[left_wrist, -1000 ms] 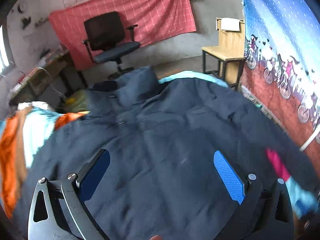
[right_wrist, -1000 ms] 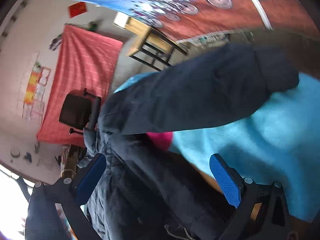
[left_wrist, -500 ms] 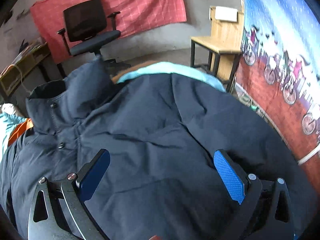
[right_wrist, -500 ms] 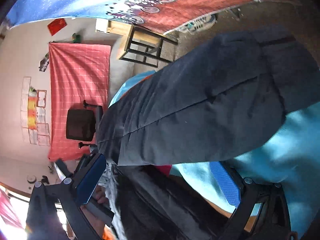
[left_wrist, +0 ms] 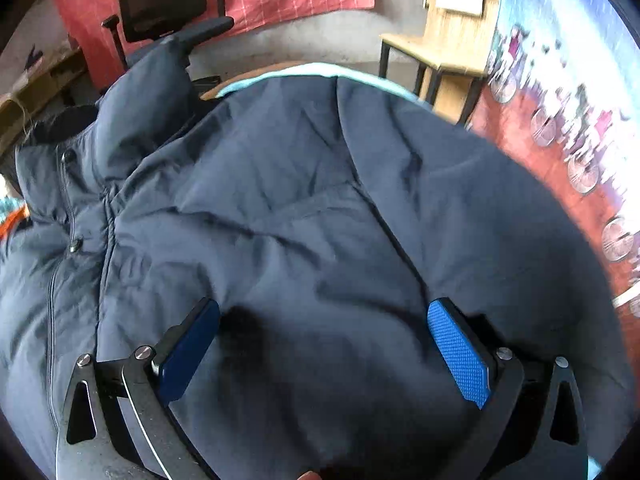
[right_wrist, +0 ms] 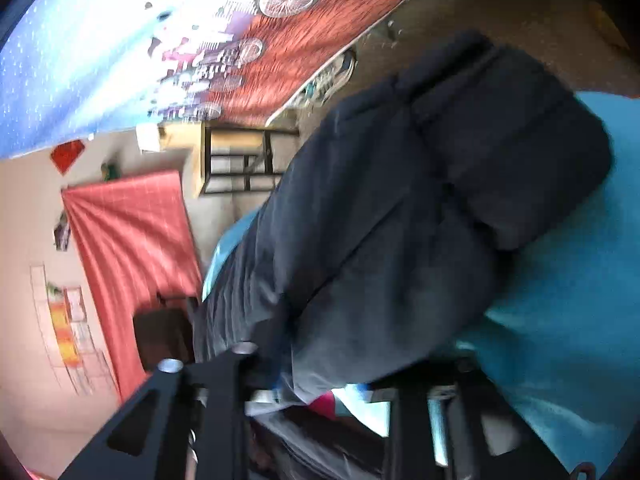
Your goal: Fold large clothes
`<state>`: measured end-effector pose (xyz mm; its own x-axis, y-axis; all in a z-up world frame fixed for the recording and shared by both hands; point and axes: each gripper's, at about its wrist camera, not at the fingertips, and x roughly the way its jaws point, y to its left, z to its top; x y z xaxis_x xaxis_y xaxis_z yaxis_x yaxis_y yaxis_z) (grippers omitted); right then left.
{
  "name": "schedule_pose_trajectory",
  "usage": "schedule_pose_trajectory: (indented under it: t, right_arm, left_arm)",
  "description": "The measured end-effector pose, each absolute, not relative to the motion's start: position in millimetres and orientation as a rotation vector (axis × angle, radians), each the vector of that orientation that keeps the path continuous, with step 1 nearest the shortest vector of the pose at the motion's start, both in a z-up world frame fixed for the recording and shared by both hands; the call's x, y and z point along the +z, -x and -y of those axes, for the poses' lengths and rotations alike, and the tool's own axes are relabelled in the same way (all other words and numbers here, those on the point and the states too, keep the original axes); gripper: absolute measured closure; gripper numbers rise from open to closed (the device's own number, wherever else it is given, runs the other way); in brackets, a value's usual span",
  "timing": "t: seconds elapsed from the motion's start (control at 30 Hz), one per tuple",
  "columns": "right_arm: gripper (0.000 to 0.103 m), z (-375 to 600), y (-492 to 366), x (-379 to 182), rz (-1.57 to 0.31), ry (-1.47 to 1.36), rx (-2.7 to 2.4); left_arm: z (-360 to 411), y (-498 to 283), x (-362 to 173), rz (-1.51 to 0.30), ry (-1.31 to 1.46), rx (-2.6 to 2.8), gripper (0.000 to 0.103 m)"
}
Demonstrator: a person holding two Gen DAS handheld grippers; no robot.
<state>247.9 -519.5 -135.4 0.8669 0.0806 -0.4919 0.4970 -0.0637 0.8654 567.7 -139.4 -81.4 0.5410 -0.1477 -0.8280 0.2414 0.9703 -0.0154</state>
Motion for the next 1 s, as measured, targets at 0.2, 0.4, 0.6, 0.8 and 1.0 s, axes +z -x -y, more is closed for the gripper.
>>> schedule_pose_trajectory:
  t: [0.2,0.4,0.6,0.8,1.0]
  right_arm:
    - [0.095,512.5,-271.7,-20.0,-0.395,-1.058,-0.414]
    - [0.095,454.7,-310.6,105.6,-0.267,-0.752,-0.263]
    - [0.095,311.0,-338.9,186.2,-0.193,-0.443,-0.008]
    - [0.095,157.7,-365.7,178.4,-0.279,-0.183,0.212]
    - [0.094,53.7,-387.9,104.9,-0.473,0.043,0.327]
  left_arm:
    - [84.3,-528.2,-42.5,-0.942,-0.033,-0.308,0.001]
    - [7.9,-479.9,-13.3,-0.902,0.029,-0.287,0.001]
    - [-82.9,-438.4,12.6,-0.818,0.121,-0.144,0.001]
    - [-156.8,-401.2,30.8,-0.762,0.109,0.032,0.001]
    - [-199.2,-380.0,34.3,-0.737,0.136,0.105,0.001]
